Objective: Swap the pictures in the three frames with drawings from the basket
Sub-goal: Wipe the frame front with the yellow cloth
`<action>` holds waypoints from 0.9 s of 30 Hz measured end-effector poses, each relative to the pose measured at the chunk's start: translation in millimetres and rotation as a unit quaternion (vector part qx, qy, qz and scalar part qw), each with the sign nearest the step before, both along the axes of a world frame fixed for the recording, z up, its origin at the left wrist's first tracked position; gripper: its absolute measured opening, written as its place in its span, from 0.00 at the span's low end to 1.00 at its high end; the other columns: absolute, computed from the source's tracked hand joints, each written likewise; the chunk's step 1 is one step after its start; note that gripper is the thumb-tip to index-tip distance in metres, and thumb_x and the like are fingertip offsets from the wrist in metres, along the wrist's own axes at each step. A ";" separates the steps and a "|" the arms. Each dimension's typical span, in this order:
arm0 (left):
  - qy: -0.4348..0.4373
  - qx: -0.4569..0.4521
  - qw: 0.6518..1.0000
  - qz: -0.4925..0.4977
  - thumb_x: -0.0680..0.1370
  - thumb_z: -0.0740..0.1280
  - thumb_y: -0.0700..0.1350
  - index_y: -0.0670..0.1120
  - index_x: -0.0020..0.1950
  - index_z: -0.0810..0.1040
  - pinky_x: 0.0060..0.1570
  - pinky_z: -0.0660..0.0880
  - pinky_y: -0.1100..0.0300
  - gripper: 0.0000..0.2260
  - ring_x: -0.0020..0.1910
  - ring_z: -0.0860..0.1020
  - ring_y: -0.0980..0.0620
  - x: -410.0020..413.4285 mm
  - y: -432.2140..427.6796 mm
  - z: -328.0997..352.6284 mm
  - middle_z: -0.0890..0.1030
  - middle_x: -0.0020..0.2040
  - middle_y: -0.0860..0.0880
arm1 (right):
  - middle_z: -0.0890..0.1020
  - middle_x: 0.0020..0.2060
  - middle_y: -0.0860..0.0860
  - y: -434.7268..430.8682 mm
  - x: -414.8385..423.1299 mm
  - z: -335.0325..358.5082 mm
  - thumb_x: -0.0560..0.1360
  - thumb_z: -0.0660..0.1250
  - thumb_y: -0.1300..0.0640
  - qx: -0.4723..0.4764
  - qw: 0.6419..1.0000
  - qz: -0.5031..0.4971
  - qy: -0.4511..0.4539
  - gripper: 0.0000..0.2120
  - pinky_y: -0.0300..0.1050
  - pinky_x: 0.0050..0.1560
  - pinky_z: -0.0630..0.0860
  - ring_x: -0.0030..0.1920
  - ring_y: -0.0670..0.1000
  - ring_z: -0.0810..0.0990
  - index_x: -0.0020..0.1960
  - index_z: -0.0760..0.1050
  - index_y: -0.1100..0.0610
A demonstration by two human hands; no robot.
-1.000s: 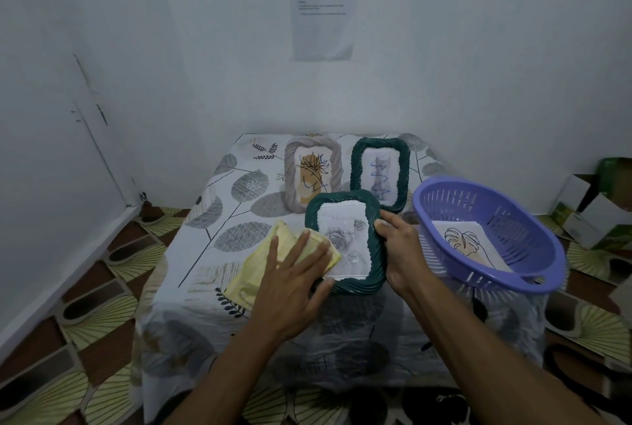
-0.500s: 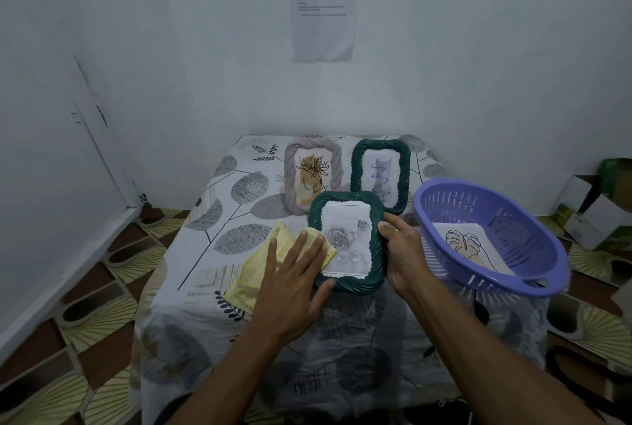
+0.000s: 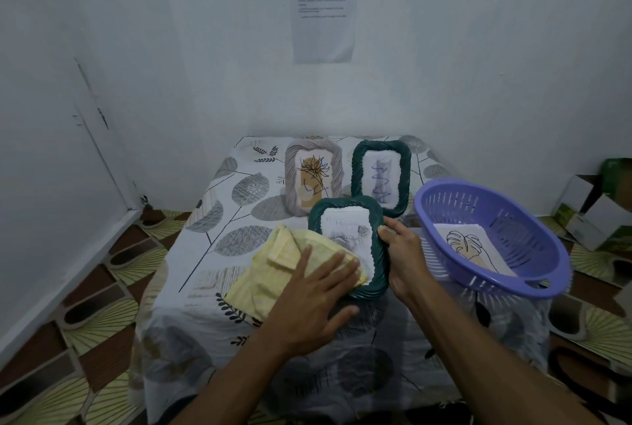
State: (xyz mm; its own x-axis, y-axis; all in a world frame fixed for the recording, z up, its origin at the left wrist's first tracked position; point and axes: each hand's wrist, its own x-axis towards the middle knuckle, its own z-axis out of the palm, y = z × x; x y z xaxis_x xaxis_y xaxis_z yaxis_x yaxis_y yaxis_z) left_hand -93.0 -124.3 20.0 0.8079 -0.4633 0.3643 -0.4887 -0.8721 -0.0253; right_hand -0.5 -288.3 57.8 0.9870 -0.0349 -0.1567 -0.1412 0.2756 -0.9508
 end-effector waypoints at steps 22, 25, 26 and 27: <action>0.173 -0.124 0.964 0.161 0.67 0.24 0.72 0.55 0.78 0.48 0.75 0.40 0.50 0.44 0.78 0.42 0.53 20.5 54.9 -33.6 0.44 0.78 0.54 | 0.84 0.46 0.57 -6.4 0.3 0.8 0.80 0.61 0.63 0.029 0.999 -0.037 0.016 0.11 0.48 0.38 0.79 0.40 0.56 0.81 0.59 0.77 0.56; 0.173 -0.110 0.957 0.204 0.63 0.20 0.72 0.55 0.78 0.53 0.74 0.41 0.49 0.50 0.78 0.44 0.52 32.0 63.1 -33.1 0.47 0.79 0.54 | 0.83 0.45 0.56 -4.9 -2.0 1.7 0.80 0.60 0.64 0.040 0.999 -0.027 0.013 0.11 0.47 0.37 0.79 0.40 0.56 0.81 0.60 0.76 0.57; 0.174 -0.114 0.954 0.216 0.63 0.20 0.72 0.55 0.78 0.54 0.75 0.41 0.48 0.50 0.78 0.44 0.52 34.0 68.0 -33.5 0.47 0.79 0.53 | 0.84 0.45 0.56 -3.2 -2.3 1.3 0.80 0.60 0.63 0.041 0.999 -0.024 0.013 0.11 0.47 0.37 0.78 0.40 0.56 0.81 0.60 0.76 0.57; 0.175 -0.116 0.951 0.229 0.63 0.21 0.72 0.55 0.78 0.54 0.75 0.42 0.48 0.50 0.78 0.44 0.52 34.9 74.0 -33.7 0.47 0.79 0.53 | 0.84 0.45 0.56 -1.2 -2.7 0.9 0.80 0.60 0.63 0.042 0.999 -0.019 0.013 0.11 0.47 0.37 0.78 0.40 0.55 0.81 0.61 0.76 0.58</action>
State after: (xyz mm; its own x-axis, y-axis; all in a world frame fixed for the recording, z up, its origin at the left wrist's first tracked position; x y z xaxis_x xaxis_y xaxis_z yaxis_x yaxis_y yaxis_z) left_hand -58.0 -50.4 -13.7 0.9960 0.0258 0.0852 0.0003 -0.9578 0.2874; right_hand -3.2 -289.4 58.6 0.9808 -0.0584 -0.1860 -0.1529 0.3608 -0.9200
